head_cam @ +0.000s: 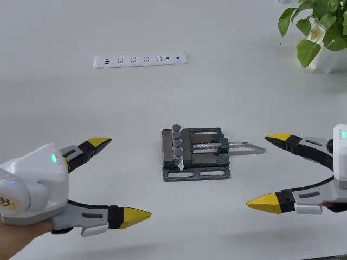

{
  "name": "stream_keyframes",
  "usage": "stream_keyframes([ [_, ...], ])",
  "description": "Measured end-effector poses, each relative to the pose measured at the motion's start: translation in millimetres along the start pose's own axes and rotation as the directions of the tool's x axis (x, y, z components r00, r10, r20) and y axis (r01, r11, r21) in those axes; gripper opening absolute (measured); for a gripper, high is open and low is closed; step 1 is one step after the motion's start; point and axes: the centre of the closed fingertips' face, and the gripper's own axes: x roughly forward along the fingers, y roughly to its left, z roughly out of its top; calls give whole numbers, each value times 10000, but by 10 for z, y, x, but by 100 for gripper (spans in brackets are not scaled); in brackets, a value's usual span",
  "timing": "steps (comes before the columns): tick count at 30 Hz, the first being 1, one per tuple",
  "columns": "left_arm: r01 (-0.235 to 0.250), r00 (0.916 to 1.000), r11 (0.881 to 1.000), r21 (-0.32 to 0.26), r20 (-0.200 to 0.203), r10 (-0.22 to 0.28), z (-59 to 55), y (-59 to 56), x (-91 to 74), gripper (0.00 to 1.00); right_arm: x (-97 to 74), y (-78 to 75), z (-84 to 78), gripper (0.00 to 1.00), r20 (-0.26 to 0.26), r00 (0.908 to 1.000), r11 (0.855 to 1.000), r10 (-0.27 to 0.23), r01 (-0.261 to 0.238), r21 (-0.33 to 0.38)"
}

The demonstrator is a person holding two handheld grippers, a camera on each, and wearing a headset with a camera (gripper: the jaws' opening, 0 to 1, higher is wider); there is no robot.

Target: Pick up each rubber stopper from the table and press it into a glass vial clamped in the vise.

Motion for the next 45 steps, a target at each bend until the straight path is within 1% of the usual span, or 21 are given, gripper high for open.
stream_keyframes([
  [6,72,9999,9999,-112,-101,-73,-79,0,37,99,-43,-32,-21,95,7,9999,9999,-138,138,95],
  [10,63,9999,9998,-208,-103,-65,-93,9,48,99,-57,-28,-11,94,40,9999,9998,-142,141,103],
  [13,78,9999,9998,-175,-111,-80,-107,19,39,99,-73,-63,-29,93,63,9998,9998,-172,172,131],
  [17,70,9999,9998,-171,-122,-72,-109,29,32,99,-82,-60,-19,93,114,9997,9997,-202,200,136],
  [19,82,9999,9998,-177,-108,-84,-109,31,31,99,-93,-83,-40,93,123,9997,9997,-204,202,160],
  [22,97,9998,9998,-168,-170,-100,-115,28,36,99,-90,-78,-40,93,131,9997,9996,-204,202,179],
  [25,75,9999,9998,-185,-108,-77,-106,37,34,99,-87,-78,-28,93,160,9997,9996,-208,205,176],
  [29,118,9998,9998,-135,-145,-119,-105,22,40,99,-95,-122,-52,93,182,9996,9996,-224,221,146],
  [35,134,9998,9999,-99,-152,-135,-107,29,43,99,-91,-95,-27,93,199,9995,9997,-235,233,122],
  [36,140,9998,9999,-96,-145,-141,-104,29,45,99,-98,-125,-56,93,187,9995,9997,-237,235,119],
  [39,159,9998,9998,-77,-150,-160,-101,22,49,99,-109,-148,-64,93,217,9994,9996,-268,265,129],
  [45,179,9997,9998,-69,-148,-180,-109,11,42,99,-109,-113,-51,93,216,9994,9996,-280,279,79],
])
